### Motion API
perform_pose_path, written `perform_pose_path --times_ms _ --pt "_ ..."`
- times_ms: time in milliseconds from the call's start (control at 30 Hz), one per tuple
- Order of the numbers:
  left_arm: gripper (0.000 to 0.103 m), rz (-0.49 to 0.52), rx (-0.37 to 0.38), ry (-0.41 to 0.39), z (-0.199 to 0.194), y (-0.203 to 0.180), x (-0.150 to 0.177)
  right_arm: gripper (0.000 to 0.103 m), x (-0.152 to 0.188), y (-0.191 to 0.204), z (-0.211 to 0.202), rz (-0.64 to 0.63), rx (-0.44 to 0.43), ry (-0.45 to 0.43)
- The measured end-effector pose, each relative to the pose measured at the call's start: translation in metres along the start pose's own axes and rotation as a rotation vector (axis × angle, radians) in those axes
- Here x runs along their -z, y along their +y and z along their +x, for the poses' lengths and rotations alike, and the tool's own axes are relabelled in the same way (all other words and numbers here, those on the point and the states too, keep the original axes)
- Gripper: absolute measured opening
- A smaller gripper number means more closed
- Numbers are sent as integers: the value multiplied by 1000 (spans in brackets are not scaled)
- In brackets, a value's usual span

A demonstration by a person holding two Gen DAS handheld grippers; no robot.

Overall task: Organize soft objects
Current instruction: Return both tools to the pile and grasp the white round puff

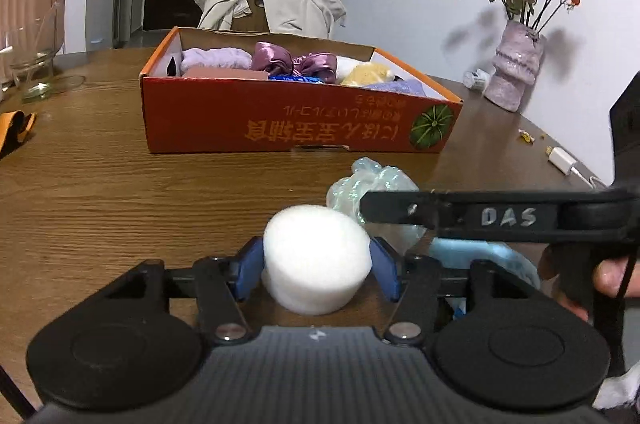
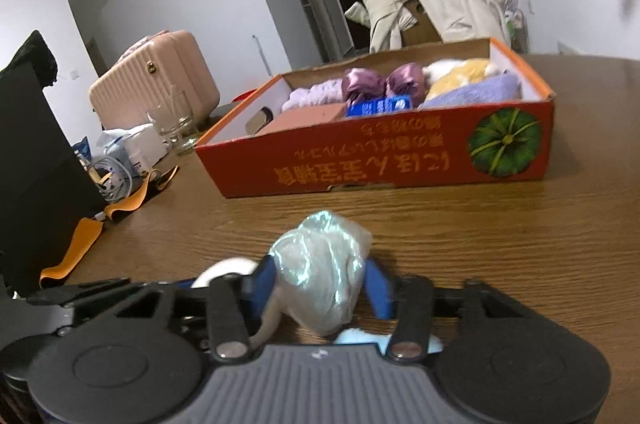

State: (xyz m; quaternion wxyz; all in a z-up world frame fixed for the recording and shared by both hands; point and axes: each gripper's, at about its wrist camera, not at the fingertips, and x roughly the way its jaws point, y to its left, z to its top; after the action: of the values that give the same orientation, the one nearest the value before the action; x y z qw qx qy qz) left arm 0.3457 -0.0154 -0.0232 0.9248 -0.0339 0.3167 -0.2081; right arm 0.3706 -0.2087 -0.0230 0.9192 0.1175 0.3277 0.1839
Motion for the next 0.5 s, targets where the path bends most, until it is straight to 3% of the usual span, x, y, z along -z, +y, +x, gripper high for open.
perform_pose_path --times_ms 100,300,500 --pt "55 -23 7 -4 3 5 -2 31 0 0 5 -3 -11 0" --pt "53 -40 -15 -3 -3 6 -4 25 -2 5 -2 -13 11 -10" --pt "53 -64 -35 -80 -56 8 -5 25 1 17 -53 -43 48 -83"
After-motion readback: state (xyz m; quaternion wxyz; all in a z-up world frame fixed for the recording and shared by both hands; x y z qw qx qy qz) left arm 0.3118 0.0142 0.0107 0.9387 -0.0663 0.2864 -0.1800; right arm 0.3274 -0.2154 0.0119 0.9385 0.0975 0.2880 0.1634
